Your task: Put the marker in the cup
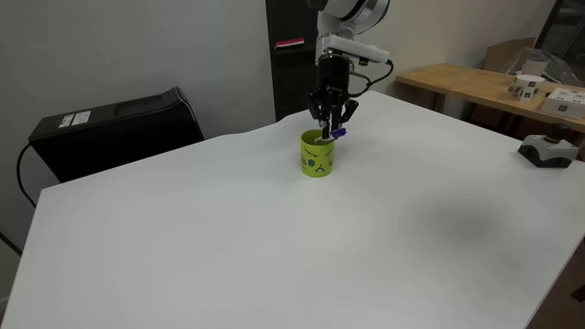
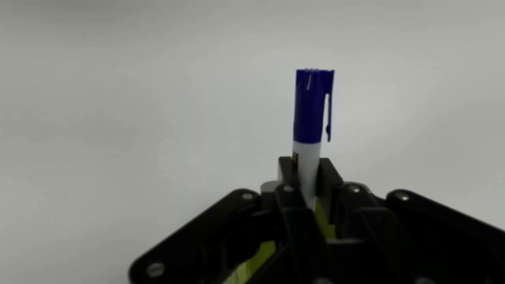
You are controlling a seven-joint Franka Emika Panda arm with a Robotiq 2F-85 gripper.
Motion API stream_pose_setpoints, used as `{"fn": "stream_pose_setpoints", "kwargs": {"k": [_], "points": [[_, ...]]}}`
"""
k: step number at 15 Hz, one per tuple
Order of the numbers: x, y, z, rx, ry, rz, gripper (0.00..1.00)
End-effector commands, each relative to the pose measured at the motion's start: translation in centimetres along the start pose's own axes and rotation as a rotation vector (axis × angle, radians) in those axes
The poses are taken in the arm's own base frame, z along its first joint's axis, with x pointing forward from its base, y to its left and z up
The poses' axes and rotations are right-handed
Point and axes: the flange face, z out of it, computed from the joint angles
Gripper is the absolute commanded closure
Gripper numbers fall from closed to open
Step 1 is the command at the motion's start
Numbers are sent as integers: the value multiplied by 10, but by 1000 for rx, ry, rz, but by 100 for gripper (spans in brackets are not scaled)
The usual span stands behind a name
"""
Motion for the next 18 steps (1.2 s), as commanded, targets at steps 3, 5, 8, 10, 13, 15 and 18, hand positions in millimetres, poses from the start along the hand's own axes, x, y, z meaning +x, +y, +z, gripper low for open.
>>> {"fn": "stream_pose_setpoints", "kwargs": {"k": [3, 5, 8, 10, 13, 15, 18], "points": [[0, 0, 0, 0, 0, 0, 96], [1, 3, 3, 14, -9, 6, 96], [2, 5, 5, 18, -16, 10, 96], [2, 3, 5, 4, -9, 12, 96], [3, 1, 2, -16, 14, 8, 96], [4, 1, 0, -23, 26, 10, 96], [4, 1, 0, -30, 31, 8, 51]]}}
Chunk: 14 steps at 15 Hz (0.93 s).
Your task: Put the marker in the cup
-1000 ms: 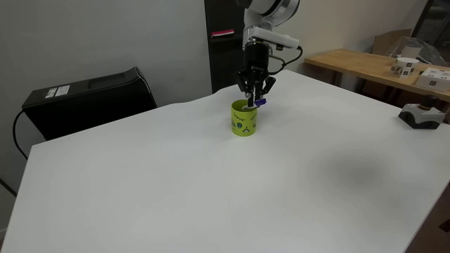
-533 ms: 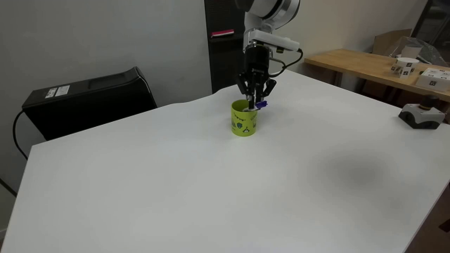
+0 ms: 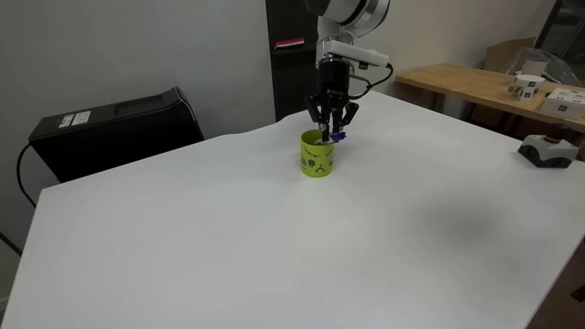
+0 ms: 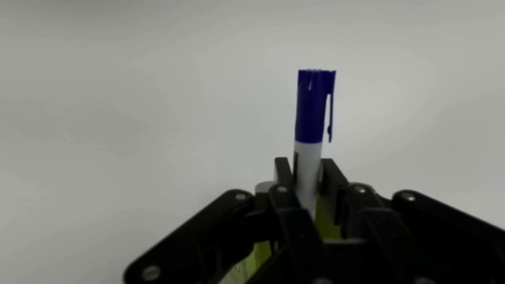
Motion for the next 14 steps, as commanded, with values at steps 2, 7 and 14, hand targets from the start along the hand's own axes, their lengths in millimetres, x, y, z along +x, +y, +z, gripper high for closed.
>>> {"fn": "stream_pose_setpoints", "kwargs": {"k": [2, 7, 14], "points": [[0, -2, -2, -25, 13, 6, 37], [-3, -8, -1, -47, 7, -6, 3], [-17, -42, -66, -158, 230, -49, 0]]}}
